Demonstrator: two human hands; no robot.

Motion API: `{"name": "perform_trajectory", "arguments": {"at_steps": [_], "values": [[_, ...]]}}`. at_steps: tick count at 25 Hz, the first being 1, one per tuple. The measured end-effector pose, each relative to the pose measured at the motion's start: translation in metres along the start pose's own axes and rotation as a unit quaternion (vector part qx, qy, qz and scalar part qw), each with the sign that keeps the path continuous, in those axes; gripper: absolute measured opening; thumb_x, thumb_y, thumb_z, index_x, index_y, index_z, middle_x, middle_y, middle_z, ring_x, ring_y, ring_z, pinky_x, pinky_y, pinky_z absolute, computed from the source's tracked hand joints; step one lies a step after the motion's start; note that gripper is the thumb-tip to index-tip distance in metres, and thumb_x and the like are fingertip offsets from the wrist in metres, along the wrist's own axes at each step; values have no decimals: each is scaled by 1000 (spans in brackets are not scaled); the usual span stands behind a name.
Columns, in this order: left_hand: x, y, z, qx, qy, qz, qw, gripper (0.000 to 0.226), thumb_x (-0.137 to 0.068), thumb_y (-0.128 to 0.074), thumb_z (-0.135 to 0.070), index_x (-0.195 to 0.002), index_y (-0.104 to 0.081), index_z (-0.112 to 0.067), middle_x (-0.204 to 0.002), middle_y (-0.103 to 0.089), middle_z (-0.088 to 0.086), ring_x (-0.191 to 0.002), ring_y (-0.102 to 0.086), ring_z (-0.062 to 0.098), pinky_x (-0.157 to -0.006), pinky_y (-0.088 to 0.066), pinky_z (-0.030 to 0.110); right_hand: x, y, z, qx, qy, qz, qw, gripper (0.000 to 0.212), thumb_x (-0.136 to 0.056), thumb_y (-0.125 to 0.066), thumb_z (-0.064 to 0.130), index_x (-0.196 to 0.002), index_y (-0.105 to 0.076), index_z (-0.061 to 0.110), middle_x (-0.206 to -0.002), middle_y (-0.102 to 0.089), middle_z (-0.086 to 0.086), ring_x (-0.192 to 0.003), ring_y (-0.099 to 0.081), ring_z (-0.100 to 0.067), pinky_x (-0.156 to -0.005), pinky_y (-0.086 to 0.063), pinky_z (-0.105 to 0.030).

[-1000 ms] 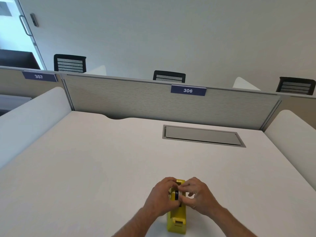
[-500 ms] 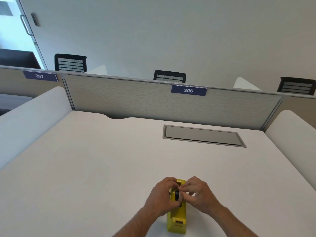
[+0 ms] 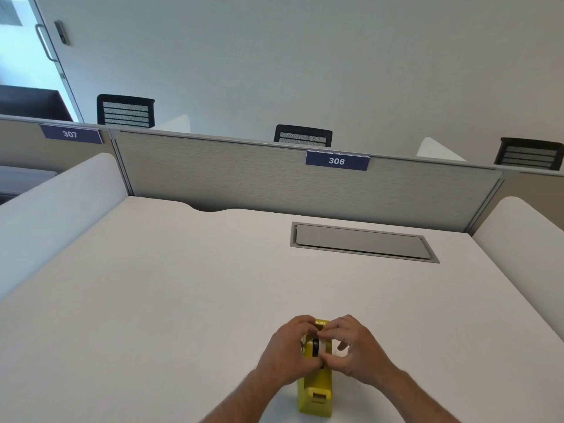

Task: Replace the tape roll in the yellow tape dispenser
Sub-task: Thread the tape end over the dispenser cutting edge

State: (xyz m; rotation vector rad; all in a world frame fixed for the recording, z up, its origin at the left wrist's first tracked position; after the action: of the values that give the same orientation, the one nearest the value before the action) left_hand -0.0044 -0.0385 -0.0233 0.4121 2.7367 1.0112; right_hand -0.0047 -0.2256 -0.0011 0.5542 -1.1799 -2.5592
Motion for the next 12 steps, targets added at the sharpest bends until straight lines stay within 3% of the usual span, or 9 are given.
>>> {"name": "perform_trajectory", "arguments": {"at_steps": [9, 12], "values": [[1, 0, -1, -5, 11, 0, 1000, 43, -73, -78, -44, -112, -66, -31, -137, -53, -16, -116, -55, 6, -98, -54, 26, -4, 2, 1, -7, 2, -2, 1000, 16, -79, -76, 30, -95, -80, 31, -89, -65, 26, -94, -56, -6, -66, -56, -27], [1, 1, -2, 0, 8, -1, 1000, 43, -72, -78, -42, -111, -67, -29, -136, -54, -16, -115, -56, 5, -96, -55, 27, -3, 2, 2, -7, 5, 1, 1000, 20, -75, -77, 33, -94, -80, 31, -92, -67, 22, -95, -57, -8, -63, -57, -26]]}}
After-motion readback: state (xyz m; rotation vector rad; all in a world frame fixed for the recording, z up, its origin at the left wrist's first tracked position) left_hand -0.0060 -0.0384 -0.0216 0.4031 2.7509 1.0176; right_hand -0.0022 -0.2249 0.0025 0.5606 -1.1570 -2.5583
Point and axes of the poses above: each hand's wrist, its own x-axis away from the middle knuckle, its own y-axis out of the back of the hand, z = x × y, the point moved 1 cm from there along -x, towards the middle knuckle
